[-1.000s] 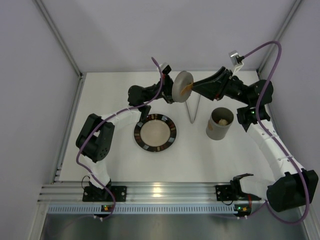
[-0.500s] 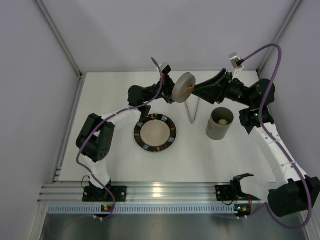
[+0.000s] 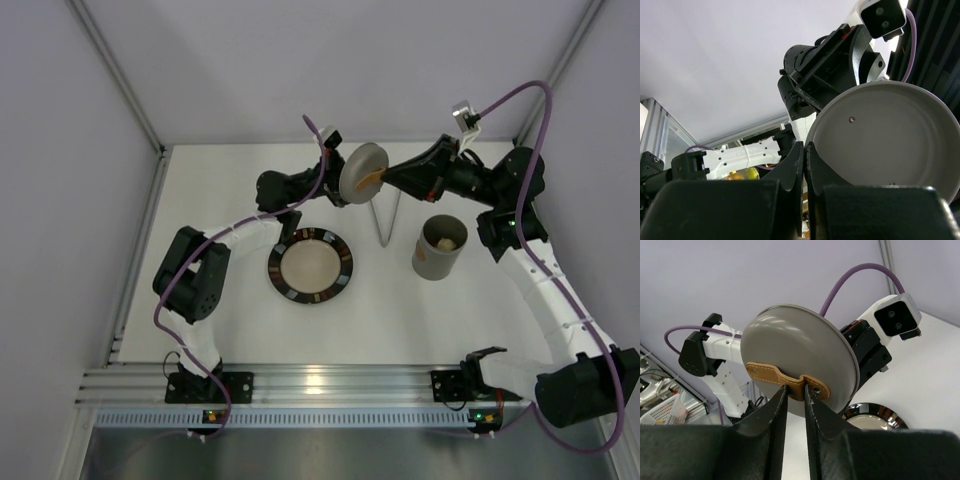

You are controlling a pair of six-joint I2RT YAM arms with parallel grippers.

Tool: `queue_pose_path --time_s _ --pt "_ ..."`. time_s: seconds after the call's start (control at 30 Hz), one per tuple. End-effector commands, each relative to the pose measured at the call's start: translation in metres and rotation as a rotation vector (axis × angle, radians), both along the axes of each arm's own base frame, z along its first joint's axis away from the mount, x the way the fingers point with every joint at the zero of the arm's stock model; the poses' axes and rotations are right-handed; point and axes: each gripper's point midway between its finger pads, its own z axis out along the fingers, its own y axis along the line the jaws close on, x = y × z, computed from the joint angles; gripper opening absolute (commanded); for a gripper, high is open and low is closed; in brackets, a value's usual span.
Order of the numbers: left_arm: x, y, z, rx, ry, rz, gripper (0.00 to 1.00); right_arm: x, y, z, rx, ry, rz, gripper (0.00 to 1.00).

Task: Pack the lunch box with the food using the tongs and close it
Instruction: Pick up the box lid from the center of the board.

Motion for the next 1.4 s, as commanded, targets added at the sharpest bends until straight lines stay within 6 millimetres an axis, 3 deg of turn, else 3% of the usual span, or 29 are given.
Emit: queue_pose_path --time_s 0.0,0.17,0.27,0.5,0.77,1.07,1.37 --pt "-0.011 0.011 0.026 -0.125 -0.097 0.011 0.00 -0.021 0.012 0.012 -0.010 -0.073 0.100 0.18" --pt "-0.009 0.009 0.021 -0.113 -0.080 0.013 0.00 -0.023 0.012 0.018 -0.007 -0.083 0.093 0.10" --pt "-0.007 0.010 0.021 -0.117 -0.073 0.016 0.00 -0.021 0.011 0.021 -0.009 -0.086 0.076 0.00" --pt "-0.010 0.012 0.023 -0.135 -0.075 0.006 0.03 -0.017 0.008 0.024 -0.007 -0.063 0.026 0.00" --pt "-0.013 0.015 0.027 -0.159 -0.084 -0.004 0.29 -0.013 0.006 0.028 0.000 -0.053 -0.006 0.00" --pt "-0.014 0.019 0.031 -0.170 -0.095 -0.003 0.33 -0.005 0.004 0.029 -0.004 -0.032 -0.047 0.00" --pt "0.006 0.033 0.021 -0.164 -0.058 0.083 0.34 0.003 -0.005 0.032 -0.026 -0.012 -0.116 0.00"
